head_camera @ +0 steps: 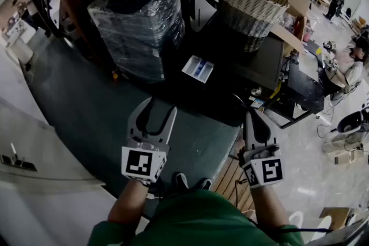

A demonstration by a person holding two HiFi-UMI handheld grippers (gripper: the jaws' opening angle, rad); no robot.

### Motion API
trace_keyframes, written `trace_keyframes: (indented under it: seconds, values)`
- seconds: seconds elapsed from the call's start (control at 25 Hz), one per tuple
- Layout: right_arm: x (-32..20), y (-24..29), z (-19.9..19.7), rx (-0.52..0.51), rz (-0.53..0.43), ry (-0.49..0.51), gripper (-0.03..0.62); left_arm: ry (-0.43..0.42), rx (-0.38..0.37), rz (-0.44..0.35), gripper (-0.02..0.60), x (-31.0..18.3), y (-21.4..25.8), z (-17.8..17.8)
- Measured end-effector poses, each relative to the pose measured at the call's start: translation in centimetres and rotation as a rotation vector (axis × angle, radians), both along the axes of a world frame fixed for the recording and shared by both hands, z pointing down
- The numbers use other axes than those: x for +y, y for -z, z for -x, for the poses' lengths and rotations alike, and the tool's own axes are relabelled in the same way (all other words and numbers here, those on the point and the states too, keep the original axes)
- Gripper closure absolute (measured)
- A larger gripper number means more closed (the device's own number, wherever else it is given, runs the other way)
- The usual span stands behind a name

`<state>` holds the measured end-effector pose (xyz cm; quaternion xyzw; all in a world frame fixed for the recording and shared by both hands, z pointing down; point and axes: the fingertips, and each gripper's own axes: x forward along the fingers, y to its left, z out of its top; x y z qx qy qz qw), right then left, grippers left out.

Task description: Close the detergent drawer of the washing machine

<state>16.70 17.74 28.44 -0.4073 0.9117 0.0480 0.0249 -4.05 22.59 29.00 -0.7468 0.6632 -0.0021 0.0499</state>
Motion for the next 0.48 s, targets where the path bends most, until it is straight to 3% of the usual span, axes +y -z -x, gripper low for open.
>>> trace_keyframes:
  seconds: [0.36, 0.4, 0.48]
  values:
    - [-0.6, 0.1, 0.7, -0.009, 0.012, -0.036, 0.562, 0.011, 0.019, -0.012, 0.354, 0.2, 0.2, 2.0]
    - [-0.8, 0.0, 0.7, -0.006, 0.020, -0.049, 0.538, 0.011, 0.024, -0.014, 0.354, 0.2, 0.3, 2.2]
    - [-1.2, 0.0, 0.7, 0.003, 0.032, -0.073, 0.426, 0.010, 0.027, -0.018, 0.354, 0.2, 0.4, 2.9]
